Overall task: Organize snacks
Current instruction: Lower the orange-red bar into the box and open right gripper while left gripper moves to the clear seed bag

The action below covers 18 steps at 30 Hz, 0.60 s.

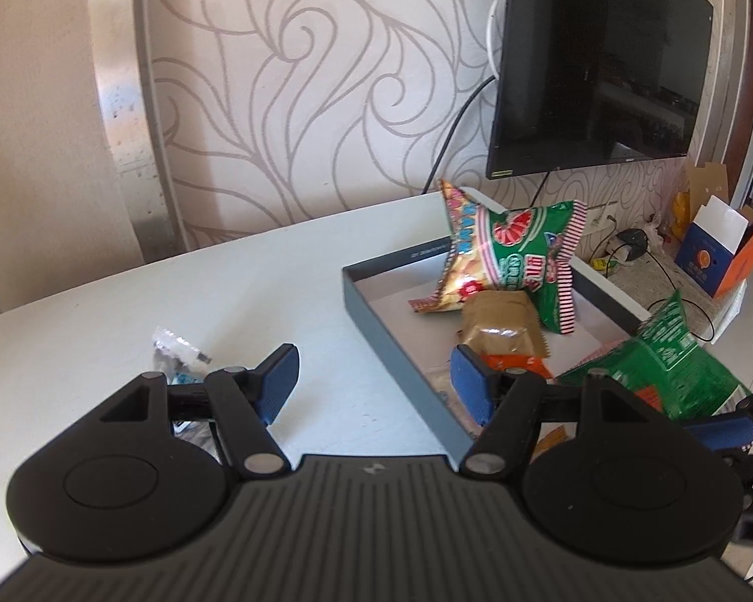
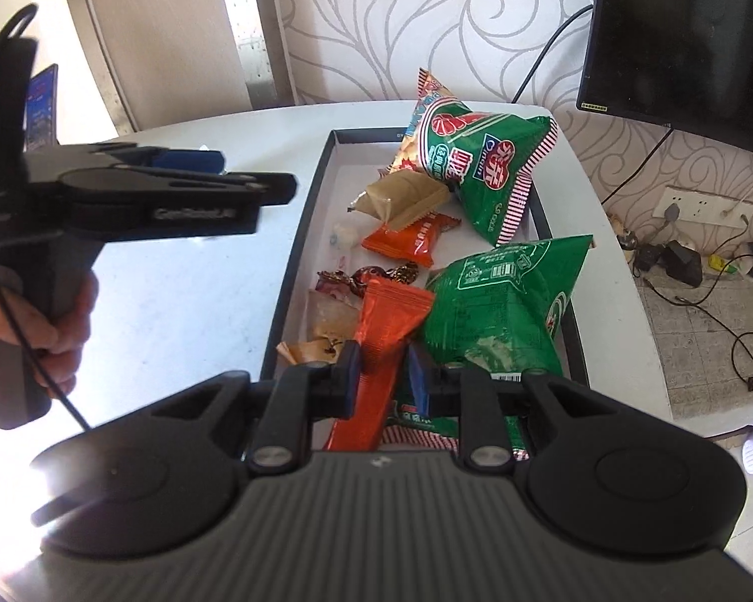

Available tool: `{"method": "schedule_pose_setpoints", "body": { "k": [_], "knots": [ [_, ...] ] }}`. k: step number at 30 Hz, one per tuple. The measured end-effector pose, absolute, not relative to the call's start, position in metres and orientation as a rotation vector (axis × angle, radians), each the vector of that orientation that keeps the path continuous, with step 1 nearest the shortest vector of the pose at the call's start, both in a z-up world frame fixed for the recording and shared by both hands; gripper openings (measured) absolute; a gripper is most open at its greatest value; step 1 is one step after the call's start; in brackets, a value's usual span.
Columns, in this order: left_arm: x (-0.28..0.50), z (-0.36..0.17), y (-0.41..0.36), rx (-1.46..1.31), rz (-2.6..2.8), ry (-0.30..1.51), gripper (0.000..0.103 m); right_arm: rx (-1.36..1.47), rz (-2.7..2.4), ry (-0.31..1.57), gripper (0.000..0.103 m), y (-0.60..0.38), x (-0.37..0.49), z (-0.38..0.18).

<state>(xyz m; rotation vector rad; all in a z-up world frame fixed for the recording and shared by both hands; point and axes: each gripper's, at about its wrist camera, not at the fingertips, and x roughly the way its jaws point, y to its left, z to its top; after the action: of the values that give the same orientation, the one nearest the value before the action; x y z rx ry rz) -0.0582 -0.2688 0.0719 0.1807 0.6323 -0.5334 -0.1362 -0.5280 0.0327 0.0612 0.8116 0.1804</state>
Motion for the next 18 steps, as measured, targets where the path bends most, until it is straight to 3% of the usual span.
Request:
{"method": "schedule_pose_setpoints", "body": {
  "k": [7,11,18],
  "knots": [
    [-0.052,0.063,-0.247,0.166,-0.496,0.657,0.072,0.057,0.165,0.824,0.026,-0.524,-0.135,0.033],
    [-0.046,0.056,-0.237,0.164,-0.476,0.669,0.072,0.09,0.163,0.823,0.036,-0.524,-0.136,0.034],
    [-0.03,0.042,-0.203,0.15,-0.41,0.674,0.072,0.165,0.156,0.812,0.041,-0.531,-0.14,0.037]
  ]
}}
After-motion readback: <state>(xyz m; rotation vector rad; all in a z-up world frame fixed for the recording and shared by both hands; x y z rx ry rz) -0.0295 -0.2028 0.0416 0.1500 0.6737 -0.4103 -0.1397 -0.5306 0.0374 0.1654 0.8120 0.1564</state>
